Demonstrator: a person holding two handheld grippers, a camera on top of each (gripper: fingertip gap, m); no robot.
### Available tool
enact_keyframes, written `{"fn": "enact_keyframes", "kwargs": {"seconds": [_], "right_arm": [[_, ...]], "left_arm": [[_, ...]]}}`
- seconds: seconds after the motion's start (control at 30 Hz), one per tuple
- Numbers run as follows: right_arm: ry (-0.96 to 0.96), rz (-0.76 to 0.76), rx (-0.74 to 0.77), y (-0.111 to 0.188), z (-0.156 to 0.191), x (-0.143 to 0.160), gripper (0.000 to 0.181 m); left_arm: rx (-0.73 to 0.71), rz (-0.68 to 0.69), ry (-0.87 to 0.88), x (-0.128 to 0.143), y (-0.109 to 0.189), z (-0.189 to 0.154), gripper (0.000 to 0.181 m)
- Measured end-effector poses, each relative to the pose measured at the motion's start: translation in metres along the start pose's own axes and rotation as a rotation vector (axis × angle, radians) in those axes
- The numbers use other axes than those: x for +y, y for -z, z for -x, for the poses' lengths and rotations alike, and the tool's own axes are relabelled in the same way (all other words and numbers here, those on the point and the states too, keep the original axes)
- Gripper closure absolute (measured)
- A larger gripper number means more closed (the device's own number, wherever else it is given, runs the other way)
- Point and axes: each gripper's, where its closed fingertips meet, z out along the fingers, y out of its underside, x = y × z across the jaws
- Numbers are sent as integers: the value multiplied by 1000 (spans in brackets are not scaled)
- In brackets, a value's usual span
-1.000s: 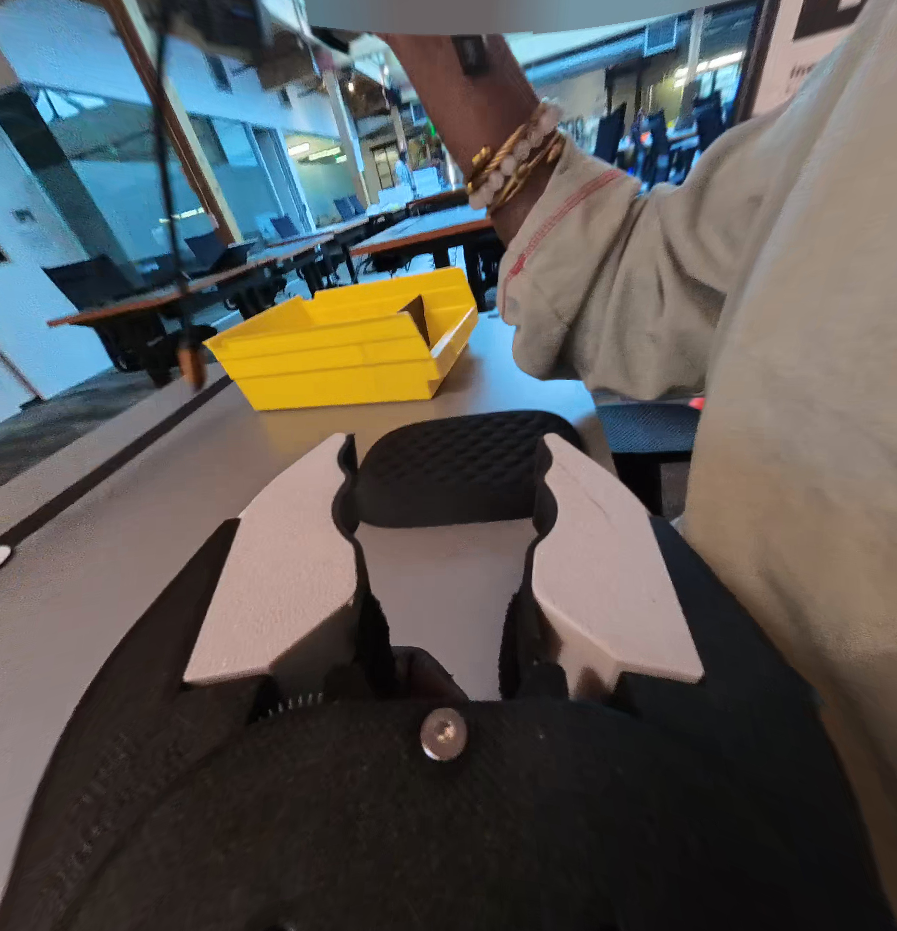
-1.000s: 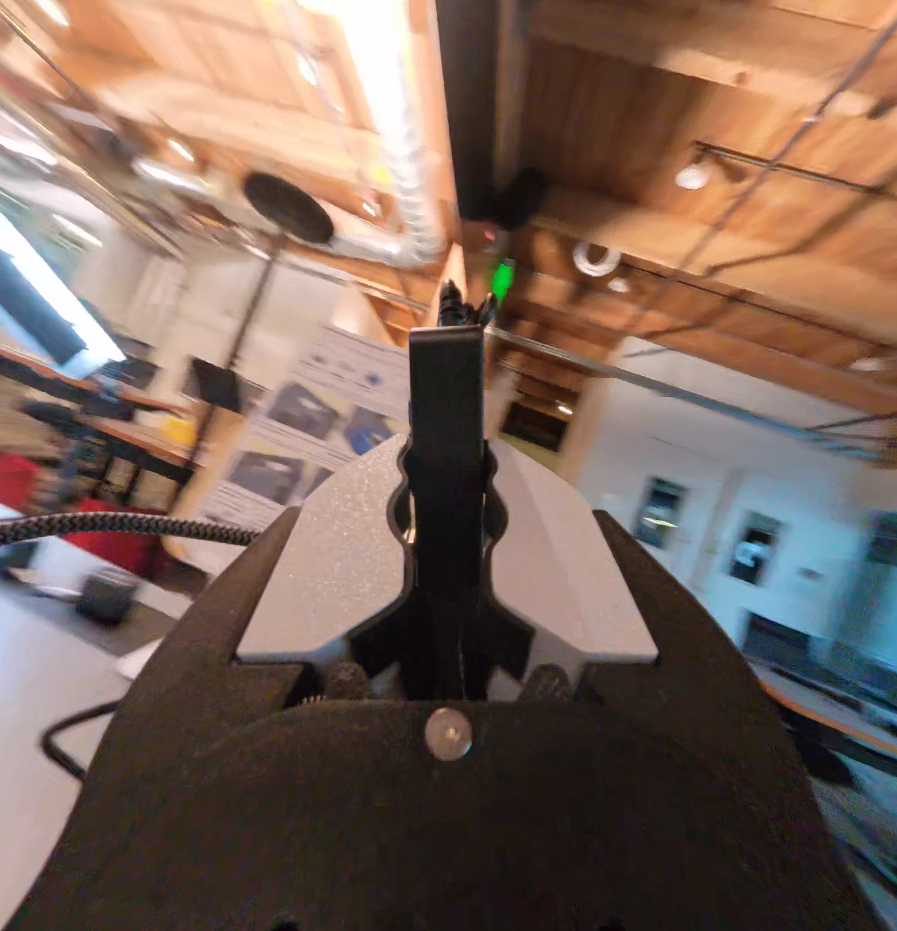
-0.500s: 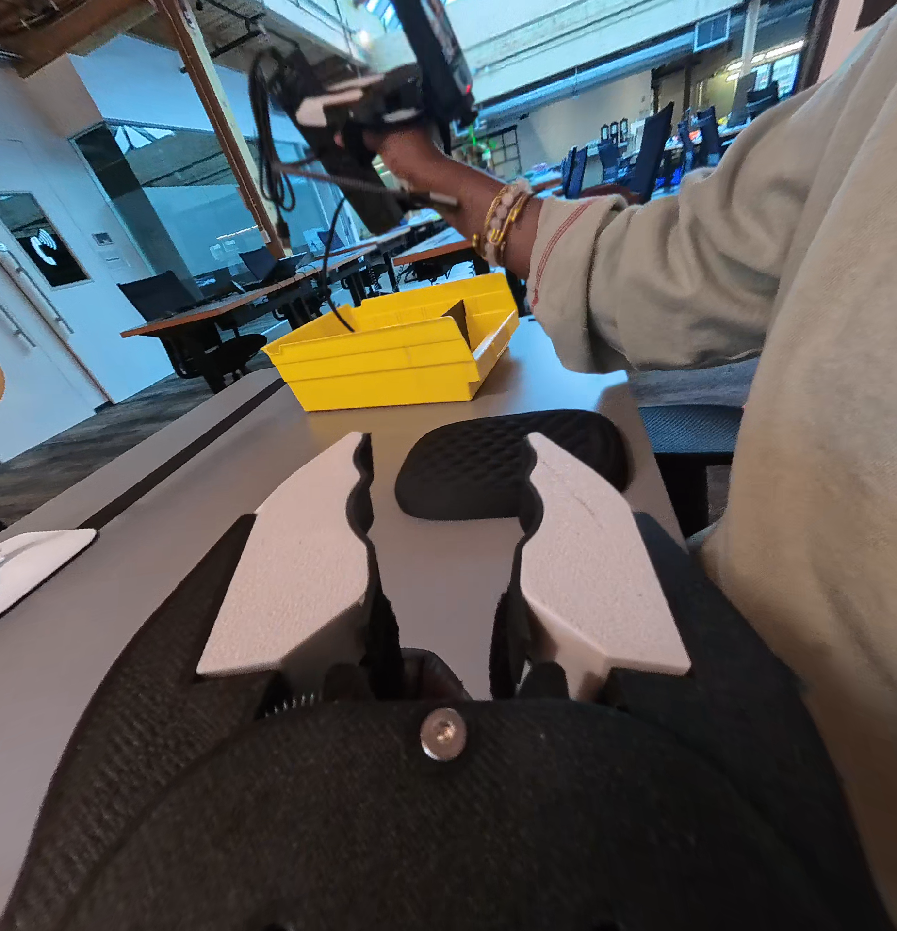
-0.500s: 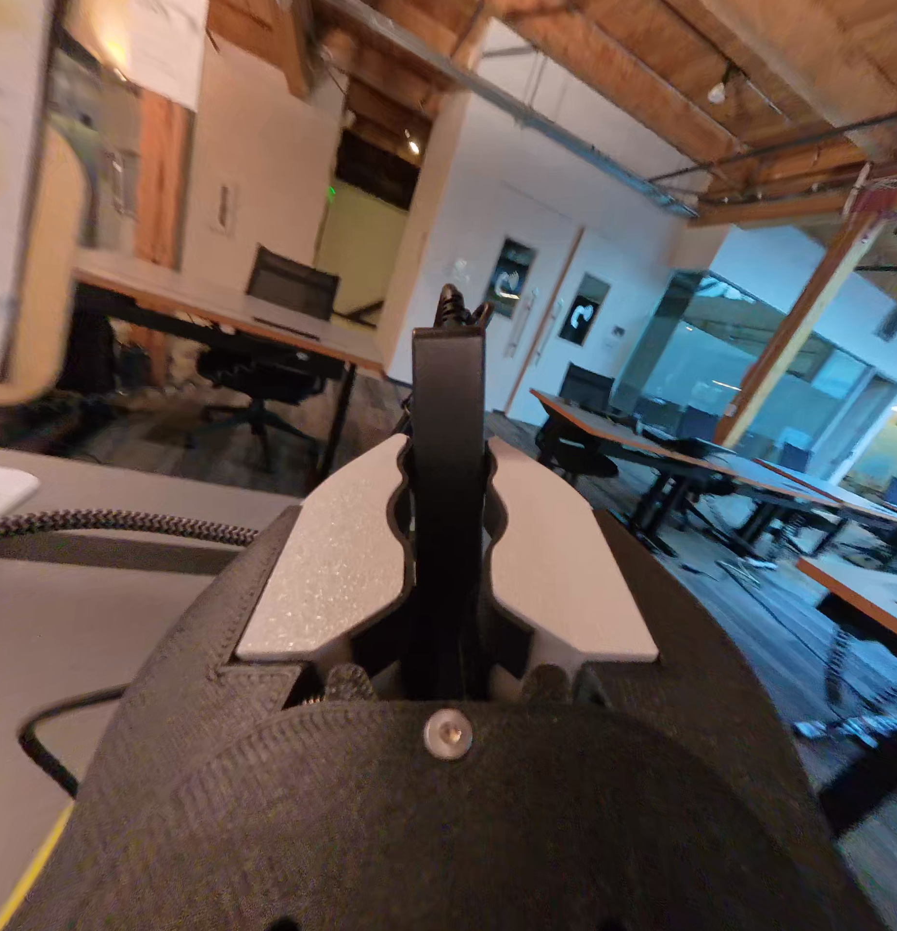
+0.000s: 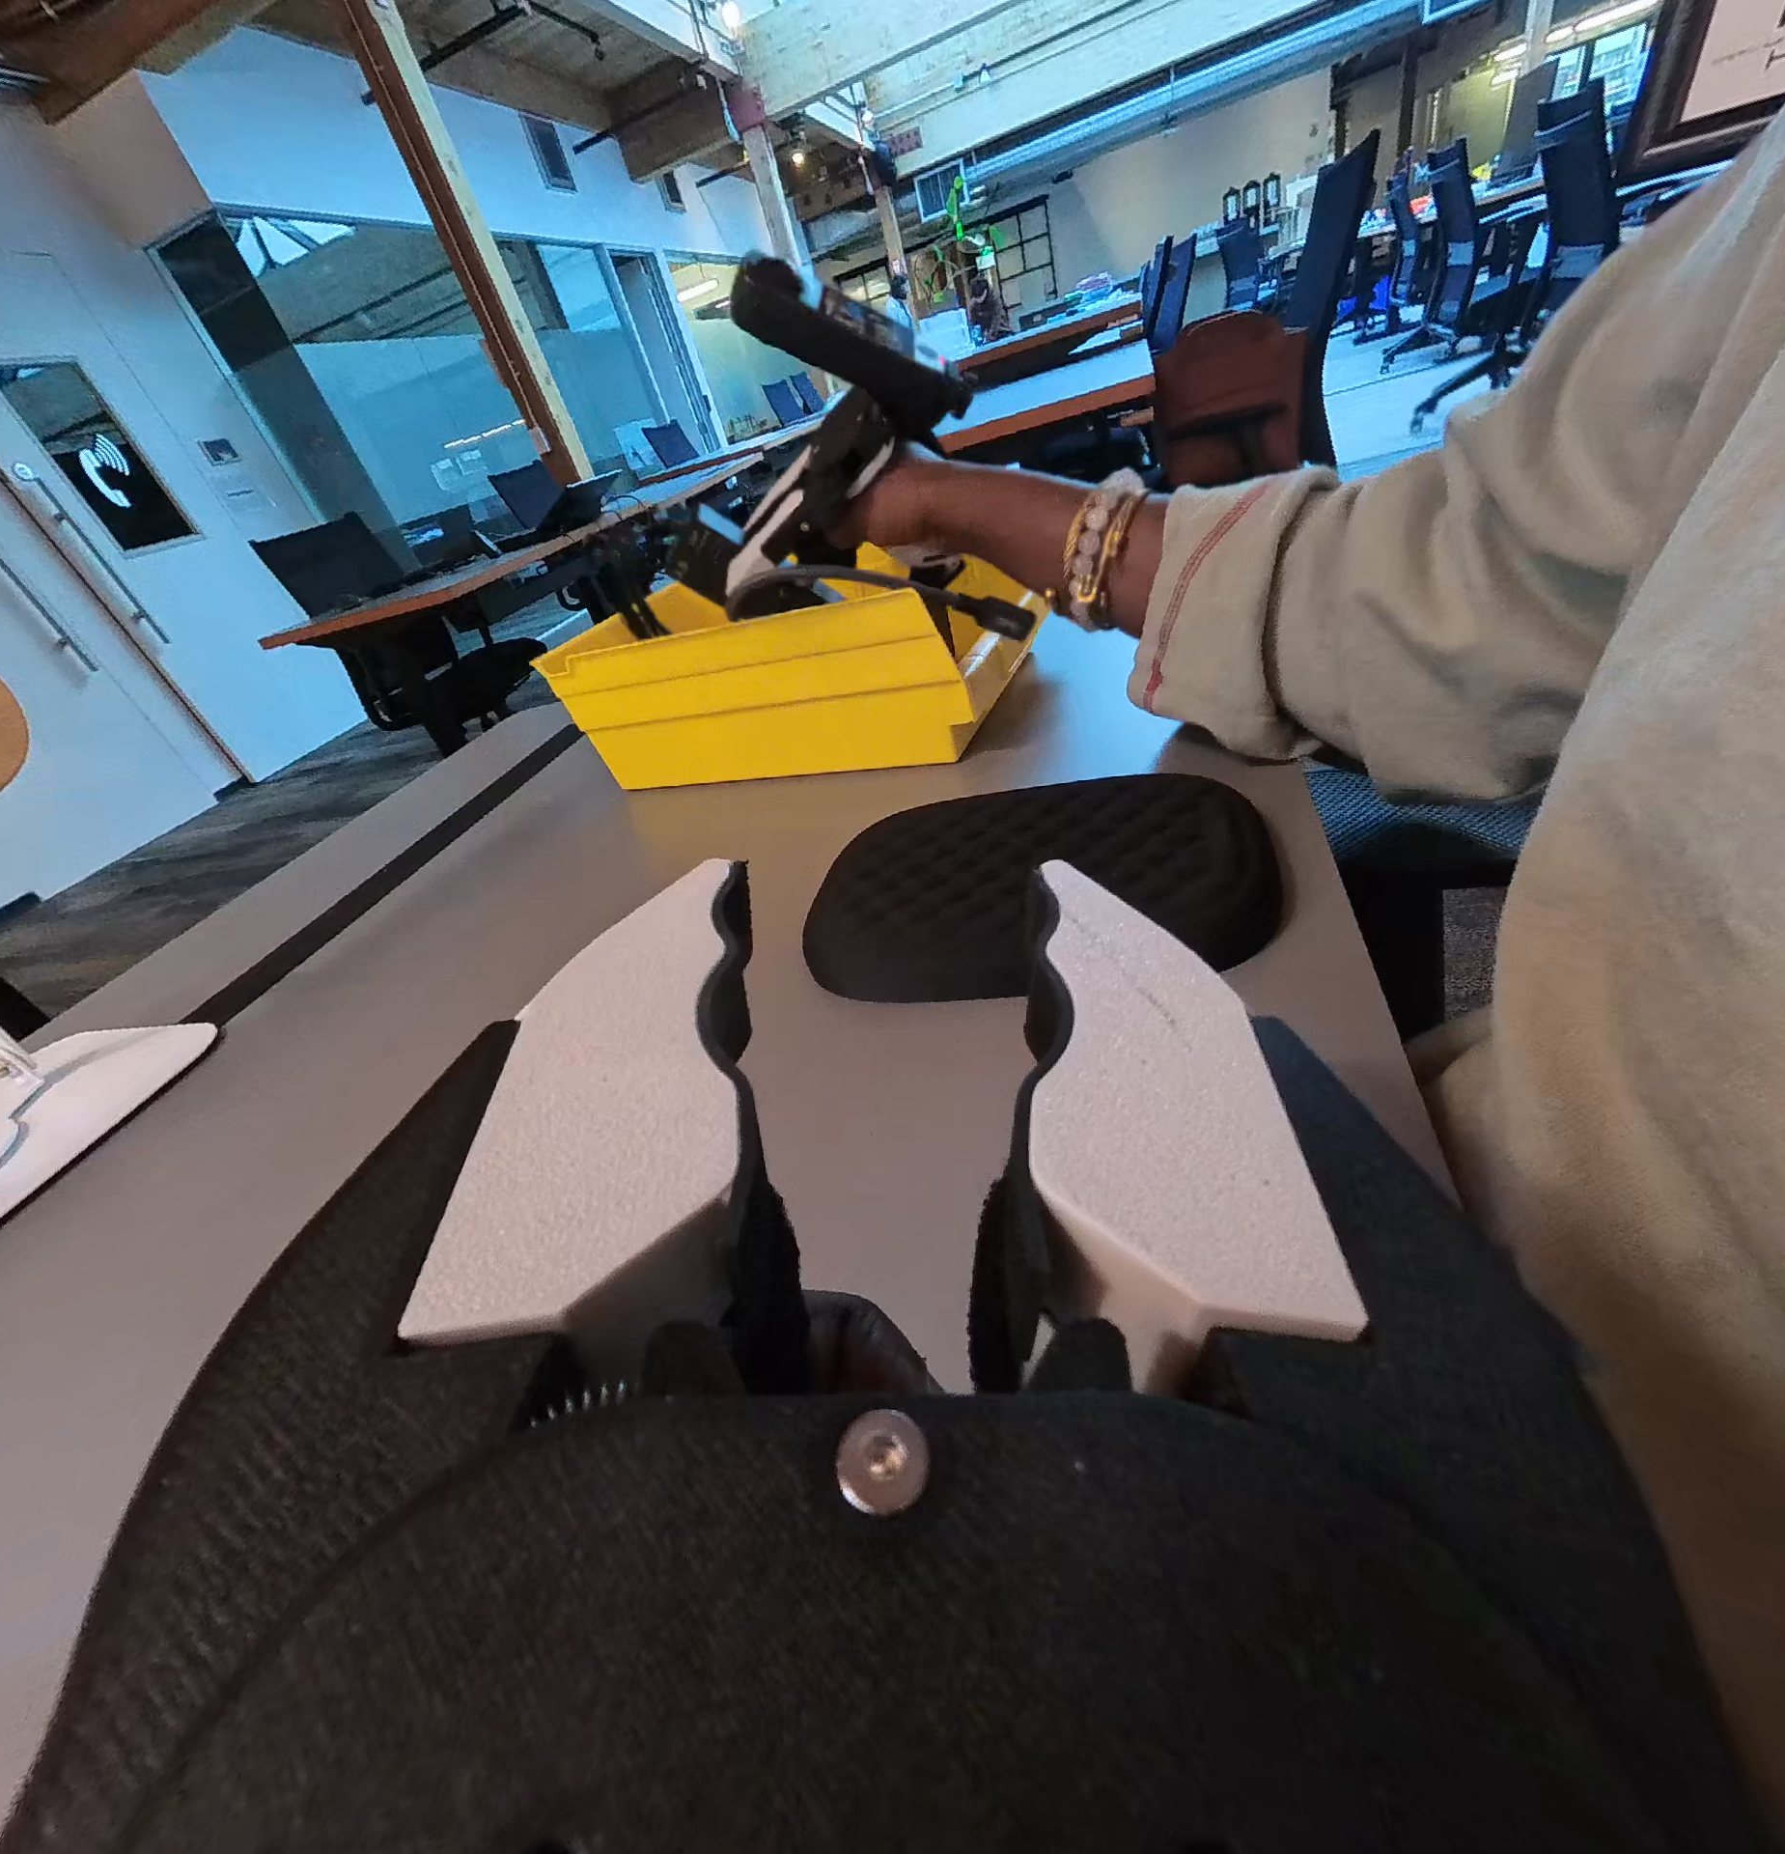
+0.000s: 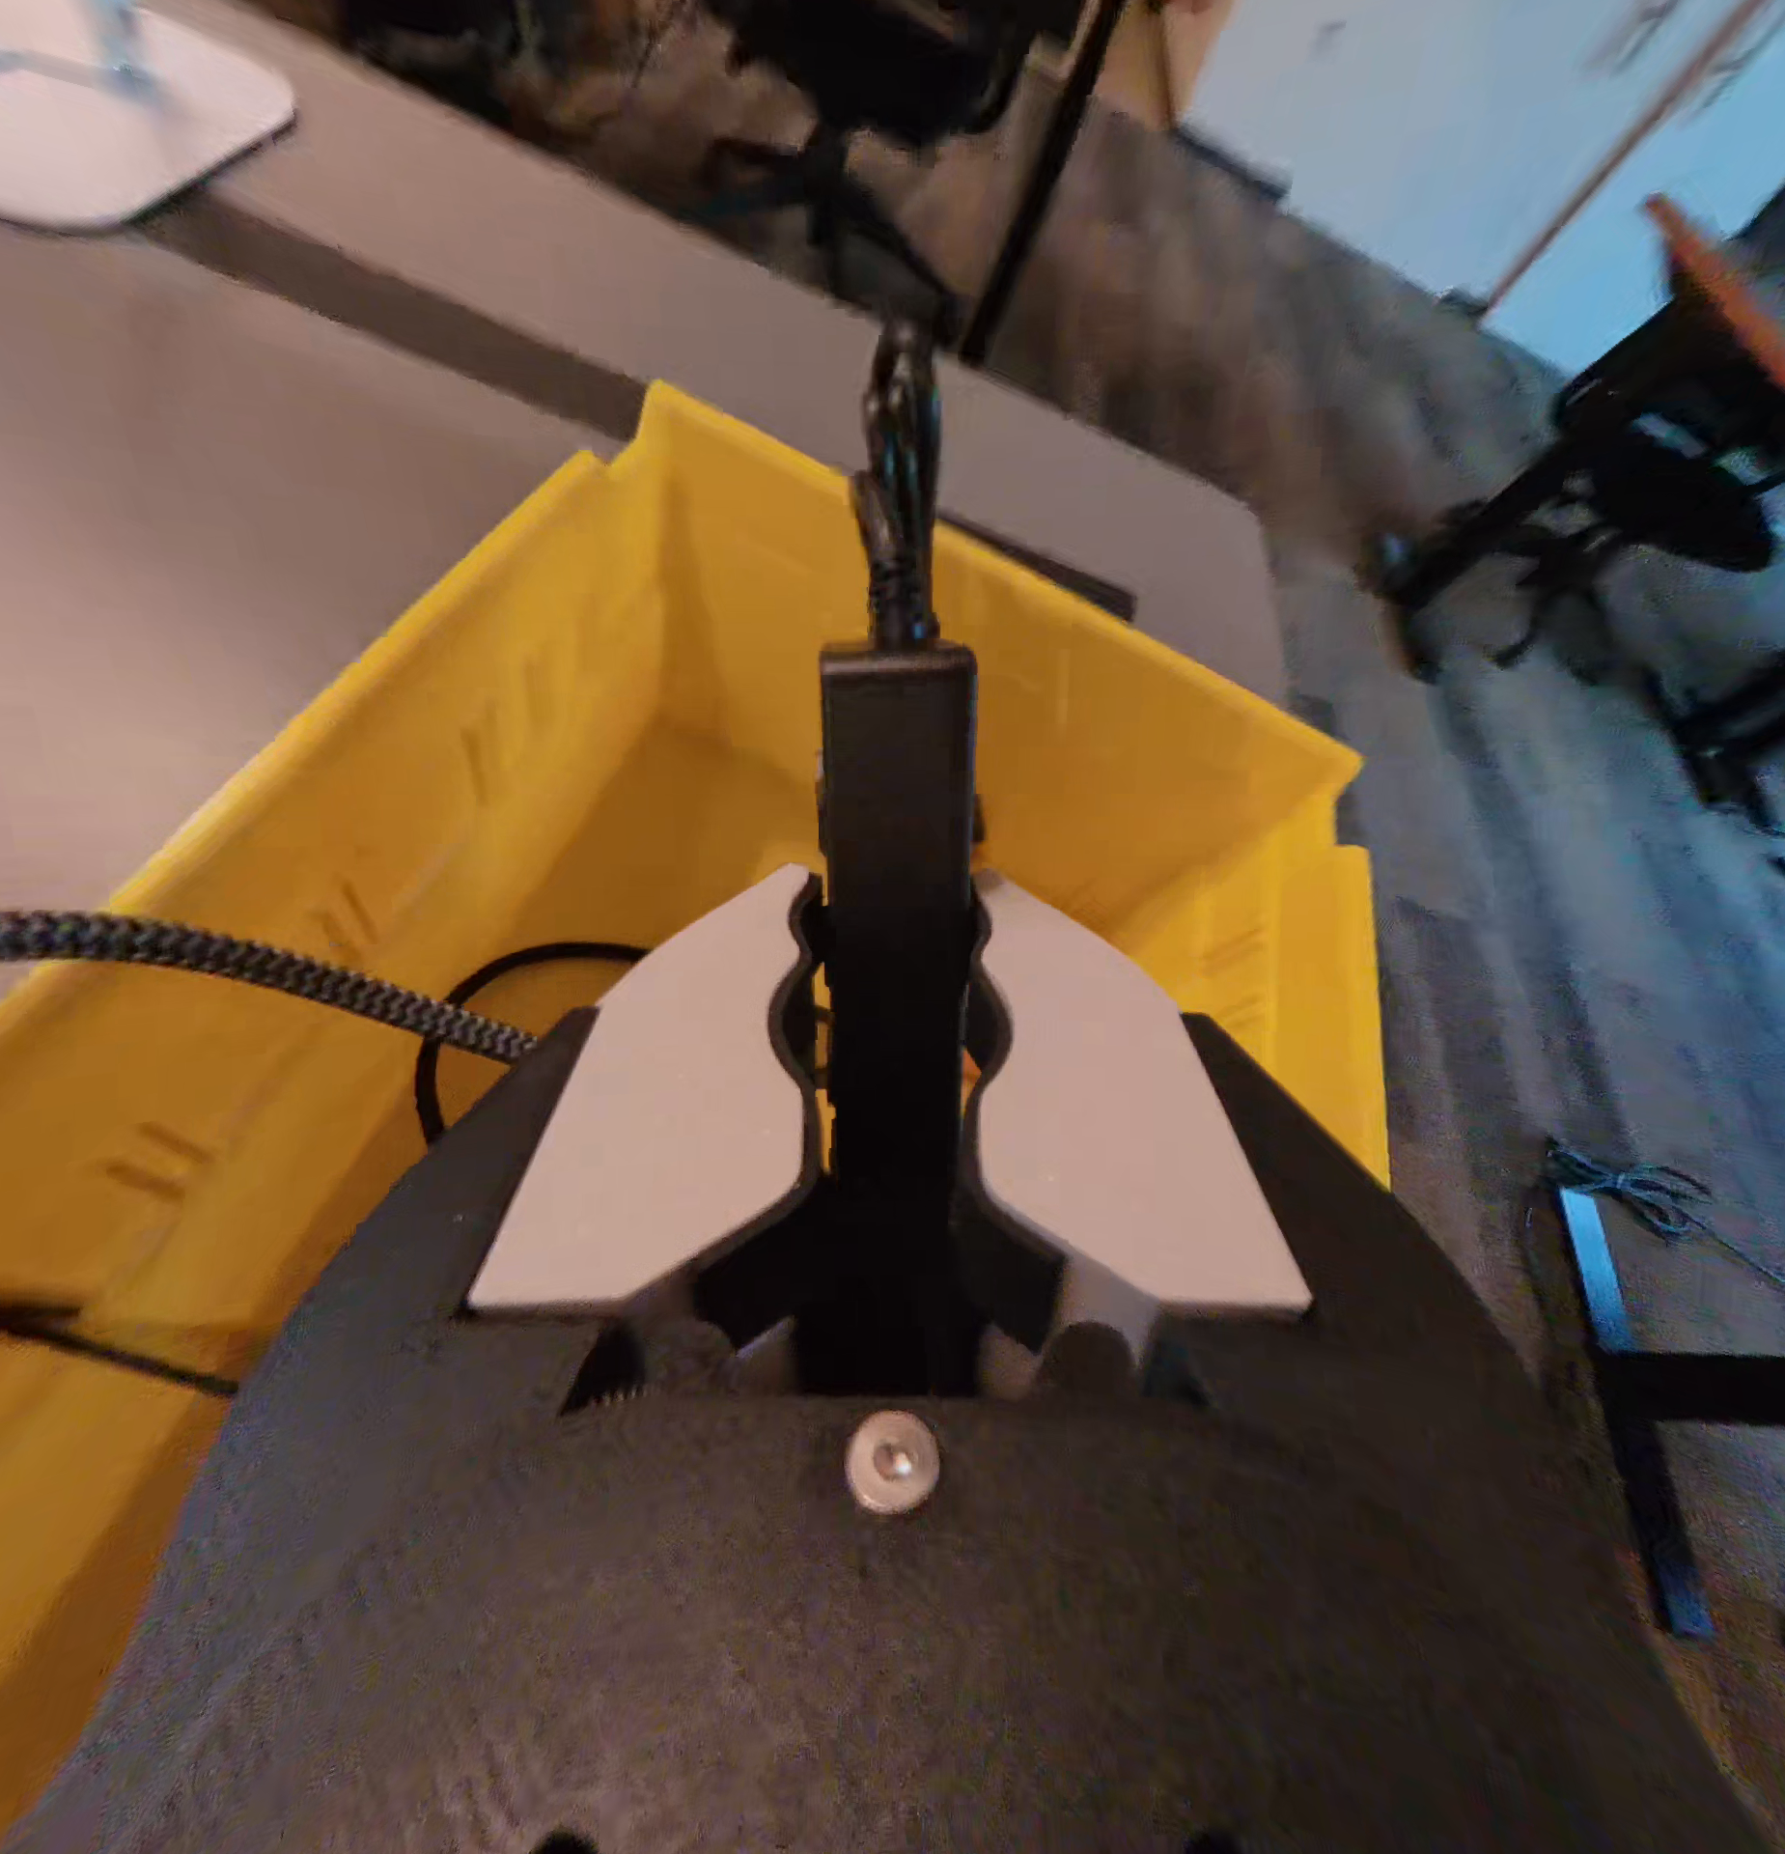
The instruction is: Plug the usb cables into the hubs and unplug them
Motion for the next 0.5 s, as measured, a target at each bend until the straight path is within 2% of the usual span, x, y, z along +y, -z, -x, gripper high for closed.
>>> {"fn": "enact_keyframes", "kwargs": {"seconds": [0.13, 0.23, 0.3, 0.37, 0.47, 0.5], "right_arm": [[68, 267, -114, -10, 5, 21, 155], [155, 525, -261, -23, 27, 55, 150], [205, 608, -310, -32, 35, 69, 144], [196, 564, -270, -36, 30, 61, 135], [138, 390, -160, -27, 11, 24, 103], [131, 335, -90, -19, -1, 10, 99]], "left_arm": [[-1, -1, -6, -2, 0, 0, 129], [1, -13, -5, -8, 2, -1, 129], [-9, -13, -17, -13, 6, 1, 129], [-27, -7, -33, -20, 12, 3, 129], [-44, -20, -42, -30, 22, 7, 129], [-52, -25, -38, -32, 25, 9, 129]]}}
